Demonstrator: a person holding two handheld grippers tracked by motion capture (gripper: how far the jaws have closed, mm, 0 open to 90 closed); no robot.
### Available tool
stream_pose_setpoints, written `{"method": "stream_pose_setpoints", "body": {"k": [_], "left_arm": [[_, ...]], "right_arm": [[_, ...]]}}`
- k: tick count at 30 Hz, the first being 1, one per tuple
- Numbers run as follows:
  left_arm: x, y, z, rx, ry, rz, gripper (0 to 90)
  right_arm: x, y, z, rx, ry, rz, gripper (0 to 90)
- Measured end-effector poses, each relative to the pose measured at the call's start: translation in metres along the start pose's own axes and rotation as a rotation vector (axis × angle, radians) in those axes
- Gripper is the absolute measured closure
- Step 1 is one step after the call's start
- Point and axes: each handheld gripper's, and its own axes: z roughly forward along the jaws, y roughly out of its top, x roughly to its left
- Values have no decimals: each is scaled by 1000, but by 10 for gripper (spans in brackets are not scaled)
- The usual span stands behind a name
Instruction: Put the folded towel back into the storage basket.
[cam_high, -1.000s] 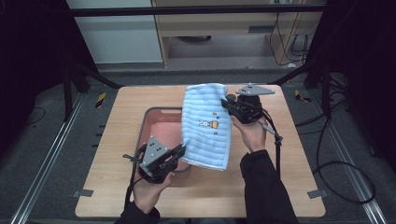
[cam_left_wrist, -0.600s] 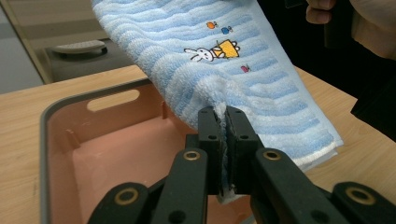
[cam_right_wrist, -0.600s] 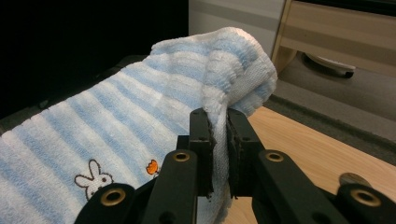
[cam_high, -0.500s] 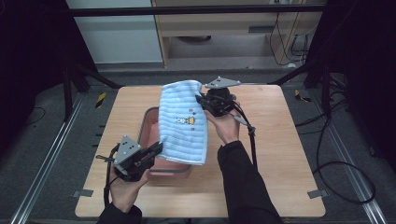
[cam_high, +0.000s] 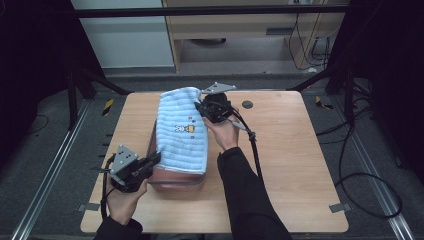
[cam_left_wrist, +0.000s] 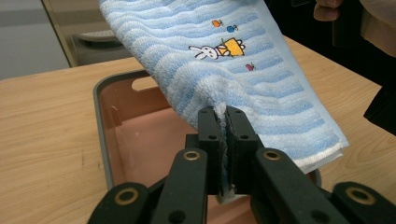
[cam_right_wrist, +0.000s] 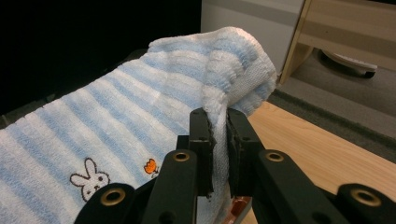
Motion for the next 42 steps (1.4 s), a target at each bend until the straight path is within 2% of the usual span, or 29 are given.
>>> {"method": "stream_pose_setpoints", "body": {"k": [12, 17, 23, 42], "left_arm": [[13, -21, 14, 77, 21, -3, 857], [12, -30, 21, 113, 27, 18, 857], [13, -40, 27, 156, 24, 6, 857], [16, -55, 35, 223, 34, 14, 852]], "right_arm": [[8, -18, 33, 50, 7, -6, 825], [8, -27, 39, 66, 8, -5, 825], [8, -39, 47, 88, 11, 1, 824], [11, -67, 61, 150, 9, 0, 818]]}}
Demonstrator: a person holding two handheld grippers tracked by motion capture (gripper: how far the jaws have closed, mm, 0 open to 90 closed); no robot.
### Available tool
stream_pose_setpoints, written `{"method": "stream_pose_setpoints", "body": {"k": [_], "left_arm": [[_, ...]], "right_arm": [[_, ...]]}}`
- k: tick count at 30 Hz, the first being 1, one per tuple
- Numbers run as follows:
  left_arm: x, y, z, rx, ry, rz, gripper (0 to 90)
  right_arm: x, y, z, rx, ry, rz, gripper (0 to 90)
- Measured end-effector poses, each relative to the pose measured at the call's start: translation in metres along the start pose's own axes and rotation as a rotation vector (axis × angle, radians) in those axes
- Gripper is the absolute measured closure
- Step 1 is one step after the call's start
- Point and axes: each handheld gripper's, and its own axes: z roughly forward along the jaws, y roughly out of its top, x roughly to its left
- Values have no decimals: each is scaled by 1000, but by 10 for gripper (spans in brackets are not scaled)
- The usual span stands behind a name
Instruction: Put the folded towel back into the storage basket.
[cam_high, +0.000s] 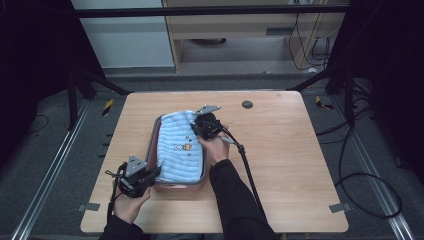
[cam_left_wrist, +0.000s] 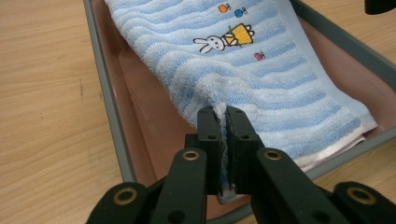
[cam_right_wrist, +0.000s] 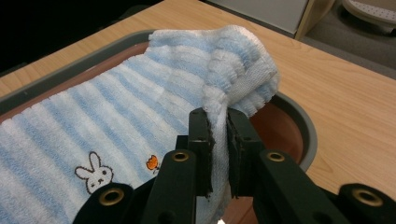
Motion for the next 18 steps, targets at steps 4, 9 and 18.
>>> {"method": "stream_pose_setpoints", "body": {"k": [4, 9, 18], "left_arm": [[0, -1, 2, 17, 8, 0, 845], [0, -2, 5, 23, 26, 0, 760], [3, 0, 1, -7, 45, -12, 710]], "right_arm": [[1, -8, 7, 34, -5, -7, 809], [4, -13, 13, 70, -14, -32, 742], [2, -13, 3, 47, -25, -41, 626]]}}
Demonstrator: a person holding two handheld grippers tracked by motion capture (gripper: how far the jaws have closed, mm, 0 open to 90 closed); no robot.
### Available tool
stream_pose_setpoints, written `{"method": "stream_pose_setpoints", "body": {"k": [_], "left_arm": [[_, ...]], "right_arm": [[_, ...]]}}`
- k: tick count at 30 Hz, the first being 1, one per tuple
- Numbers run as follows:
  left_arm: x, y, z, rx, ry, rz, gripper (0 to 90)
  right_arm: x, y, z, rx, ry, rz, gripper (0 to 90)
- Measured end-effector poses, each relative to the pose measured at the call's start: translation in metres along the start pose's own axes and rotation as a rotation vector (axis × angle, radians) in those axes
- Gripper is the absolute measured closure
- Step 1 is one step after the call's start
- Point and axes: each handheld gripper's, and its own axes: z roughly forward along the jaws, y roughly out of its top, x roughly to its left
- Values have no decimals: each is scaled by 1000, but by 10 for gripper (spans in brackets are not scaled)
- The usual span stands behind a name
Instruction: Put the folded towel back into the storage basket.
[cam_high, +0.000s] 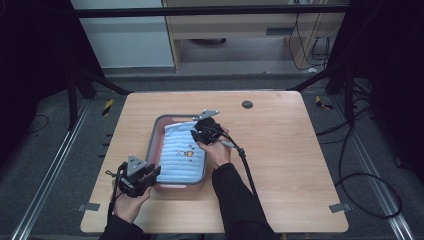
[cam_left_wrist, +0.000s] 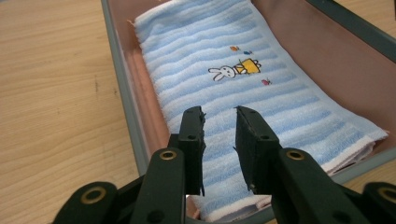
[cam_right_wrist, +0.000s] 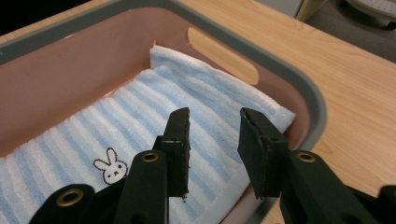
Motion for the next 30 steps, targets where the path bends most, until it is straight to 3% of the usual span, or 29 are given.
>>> {"method": "stream_pose_setpoints", "body": {"k": [8, 15, 20, 30], "left_arm": [[5, 3, -7, -53, 11, 2, 671], [13, 6, -13, -100, -14, -15, 598], [18, 7, -16, -118, -14, -21, 553], [31, 6, -17, -139, 3, -26, 436]], "right_arm": [[-13, -1, -30, -92, -34, 31, 475], [-34, -10, -63, -141, -62, 67, 334], [-50, -25, -87, -200, -77, 125, 288], [-81, -66, -122, -209, -129, 169, 250]]}}
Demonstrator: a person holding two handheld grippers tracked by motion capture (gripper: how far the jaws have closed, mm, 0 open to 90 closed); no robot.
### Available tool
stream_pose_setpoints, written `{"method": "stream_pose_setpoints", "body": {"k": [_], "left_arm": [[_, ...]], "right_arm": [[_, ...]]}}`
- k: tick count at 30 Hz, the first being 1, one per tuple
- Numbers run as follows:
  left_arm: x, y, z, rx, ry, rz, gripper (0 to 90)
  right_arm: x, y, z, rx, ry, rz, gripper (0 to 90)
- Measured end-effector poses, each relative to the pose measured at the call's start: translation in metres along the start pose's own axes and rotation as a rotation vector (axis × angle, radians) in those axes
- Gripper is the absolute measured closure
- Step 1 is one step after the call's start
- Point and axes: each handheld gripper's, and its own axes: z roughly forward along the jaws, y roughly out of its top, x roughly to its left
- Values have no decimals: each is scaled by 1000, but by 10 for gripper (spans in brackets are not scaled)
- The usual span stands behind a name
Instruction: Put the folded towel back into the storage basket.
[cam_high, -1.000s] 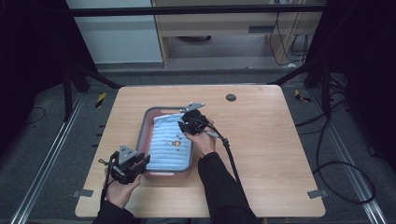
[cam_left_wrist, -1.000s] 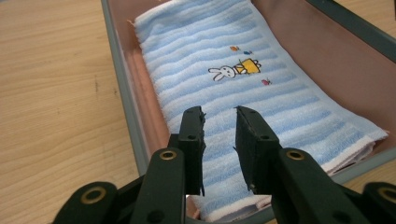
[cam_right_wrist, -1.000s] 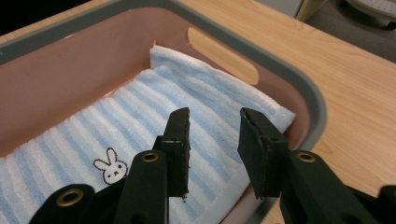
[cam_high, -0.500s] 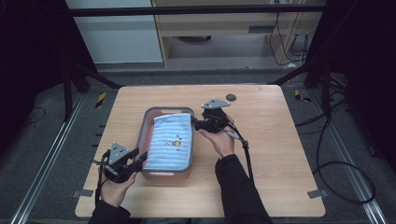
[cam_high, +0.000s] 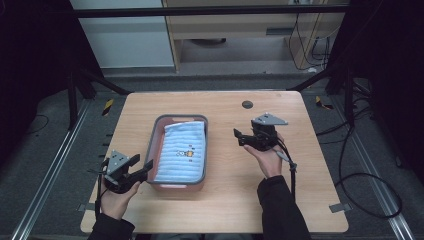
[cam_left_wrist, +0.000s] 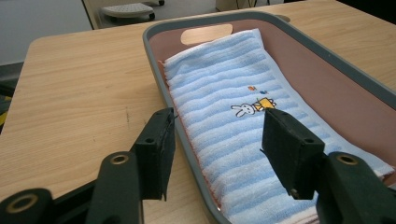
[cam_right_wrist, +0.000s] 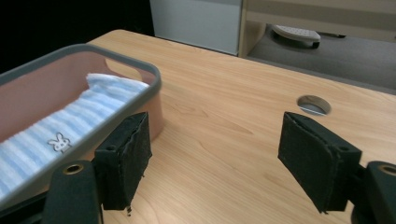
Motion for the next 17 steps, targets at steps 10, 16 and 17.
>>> {"method": "stream_pose_setpoints", "body": {"k": [10, 16, 17], "left_arm": [[11, 0, -4, -31, 6, -13, 383], [20, -2, -5, -31, 24, -31, 371], [22, -2, -5, -31, 26, -33, 371]], "right_arm": [[-33, -29, -30, 16, -51, 28, 214], [-49, -46, -41, 26, -76, 40, 208], [-51, -49, -42, 31, -81, 42, 208]]}}
